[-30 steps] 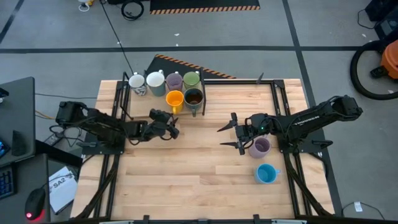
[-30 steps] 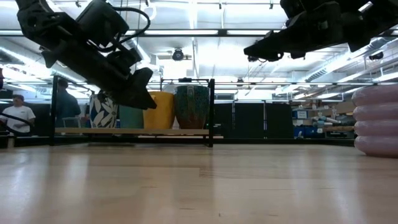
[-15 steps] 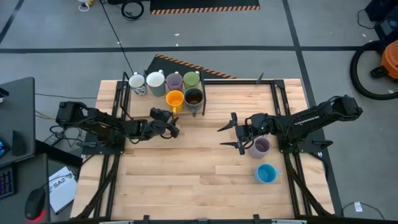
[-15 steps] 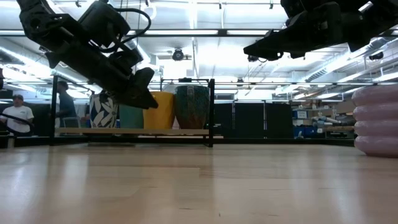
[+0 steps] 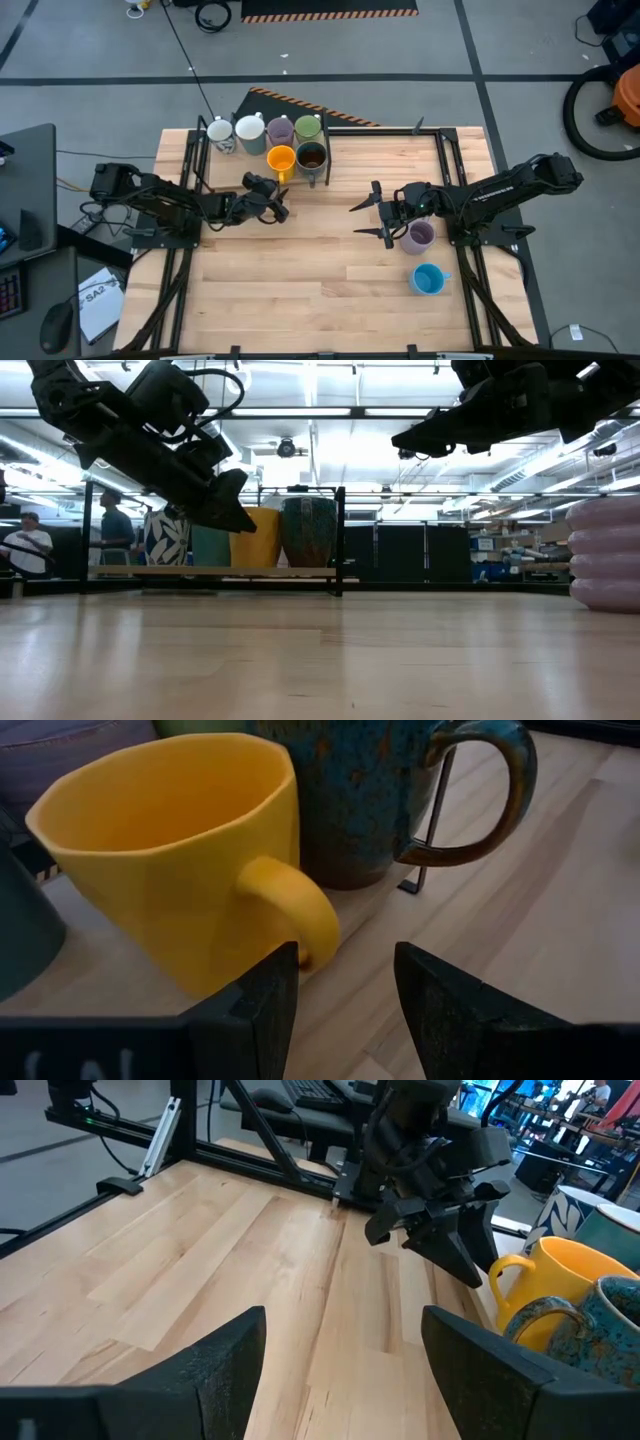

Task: Place coffee mugs
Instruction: Put the yellow mug on the shelf

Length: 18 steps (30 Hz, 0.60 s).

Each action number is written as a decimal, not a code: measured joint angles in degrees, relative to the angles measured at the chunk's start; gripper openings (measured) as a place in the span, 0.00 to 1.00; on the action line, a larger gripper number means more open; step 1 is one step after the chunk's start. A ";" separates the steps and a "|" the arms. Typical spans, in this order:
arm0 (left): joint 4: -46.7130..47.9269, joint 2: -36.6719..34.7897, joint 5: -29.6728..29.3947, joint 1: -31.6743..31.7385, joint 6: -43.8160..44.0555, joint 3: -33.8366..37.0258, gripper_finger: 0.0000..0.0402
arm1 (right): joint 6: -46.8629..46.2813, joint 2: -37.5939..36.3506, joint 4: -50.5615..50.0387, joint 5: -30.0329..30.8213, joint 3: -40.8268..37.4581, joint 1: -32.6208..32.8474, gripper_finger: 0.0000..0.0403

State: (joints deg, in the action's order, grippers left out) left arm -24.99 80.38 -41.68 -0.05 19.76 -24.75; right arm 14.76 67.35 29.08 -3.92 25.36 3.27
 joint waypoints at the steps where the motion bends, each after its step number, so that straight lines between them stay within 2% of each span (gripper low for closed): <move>1: 0.11 0.00 0.01 0.00 0.00 0.00 0.43 | -0.02 0.00 0.00 0.00 0.00 0.00 0.68; 6: 0.37 0.00 -1.22 0.00 0.05 0.00 0.43 | -0.18 0.00 0.00 0.00 0.00 -0.02 0.68; 18: 0.80 0.00 -1.87 0.00 -8.39 0.00 0.43 | -0.20 0.00 -0.01 -0.01 0.00 0.00 0.68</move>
State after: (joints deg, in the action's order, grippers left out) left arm -24.19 80.38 -43.55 -0.05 11.37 -24.75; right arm 14.56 67.35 29.07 -3.93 25.36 3.27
